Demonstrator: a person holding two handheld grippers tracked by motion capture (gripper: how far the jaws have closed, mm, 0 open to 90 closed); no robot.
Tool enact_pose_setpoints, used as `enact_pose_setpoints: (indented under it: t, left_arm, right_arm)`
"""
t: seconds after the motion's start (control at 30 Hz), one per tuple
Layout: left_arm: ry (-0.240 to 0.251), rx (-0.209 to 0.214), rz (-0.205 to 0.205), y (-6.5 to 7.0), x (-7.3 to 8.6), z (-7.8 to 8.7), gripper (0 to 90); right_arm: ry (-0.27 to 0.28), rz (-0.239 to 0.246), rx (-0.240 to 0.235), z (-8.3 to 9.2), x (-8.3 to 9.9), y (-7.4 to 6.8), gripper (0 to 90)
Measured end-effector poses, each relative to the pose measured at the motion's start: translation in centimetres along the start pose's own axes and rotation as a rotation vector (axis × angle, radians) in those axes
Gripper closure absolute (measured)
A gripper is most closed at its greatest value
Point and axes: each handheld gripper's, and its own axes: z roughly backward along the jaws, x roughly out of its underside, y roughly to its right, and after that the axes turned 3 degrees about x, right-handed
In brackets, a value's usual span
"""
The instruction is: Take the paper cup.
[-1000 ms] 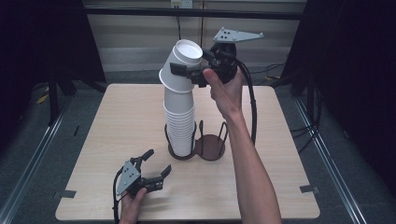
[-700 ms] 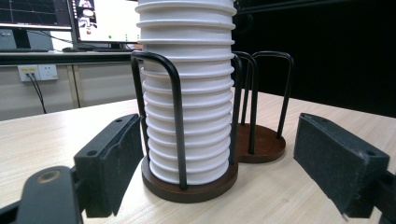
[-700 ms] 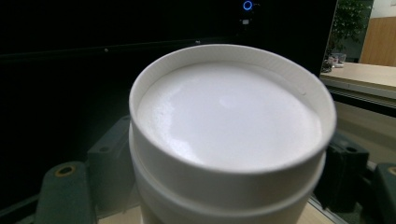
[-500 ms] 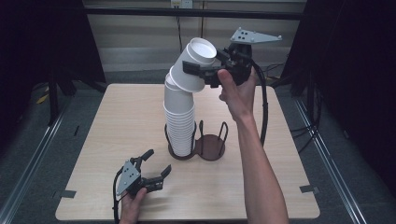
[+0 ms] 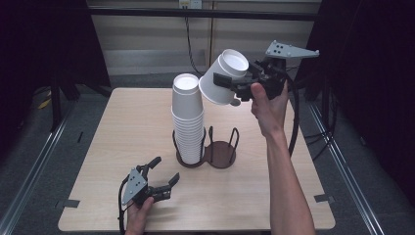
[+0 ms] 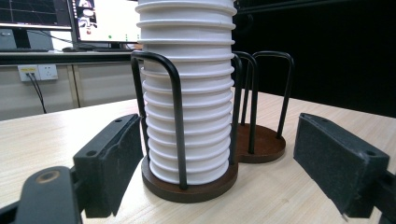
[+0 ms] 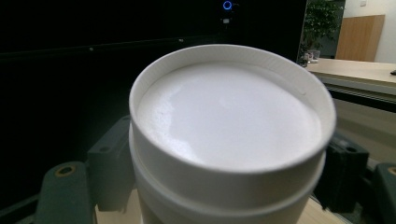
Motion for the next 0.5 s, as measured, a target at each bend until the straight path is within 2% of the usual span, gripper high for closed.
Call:
enact_pose_setpoints:
  t: [0.13,0.2,0.23,0.4,0.43,0.47,0.5]
  left_arm:
    - [0.0,0.0,0.0,0.0,0.0,0.0,15.5]
    - [-0.008,0.015,0.01,-0.1,0.0,0.0,15.5]
    - [-0.008,0.019,-0.005,-0.1,-0.1,0.0,15.5]
    - [-0.009,0.007,0.013,-0.1,-0.1,0.0,15.6]
    - [-0.012,0.01,0.002,-0.2,-0.1,0.0,15.6]
    - [-0.009,0.002,0.021,0.0,-0.1,0.0,15.6]
    - [-0.013,0.005,0.013,0.0,-0.1,0.0,15.6]
  right_arm:
    - [-0.004,-0.007,0.004,0.5,0.7,0.1,21.3]
    - [-0.016,-0.004,0.011,0.8,1.3,0.1,21.3]
    - [-0.019,-0.009,0.011,1.2,2.0,0.1,21.3]
    - [-0.037,-0.016,0.018,1.8,3.3,0.2,21.4]
    - [-0.05,-0.009,0.014,1.9,3.8,0.1,21.4]
    - [-0.05,-0.009,0.014,1.9,3.8,0.1,21.4]
    - [-0.061,0.0,0.018,2.1,4.2,-0.1,21.4]
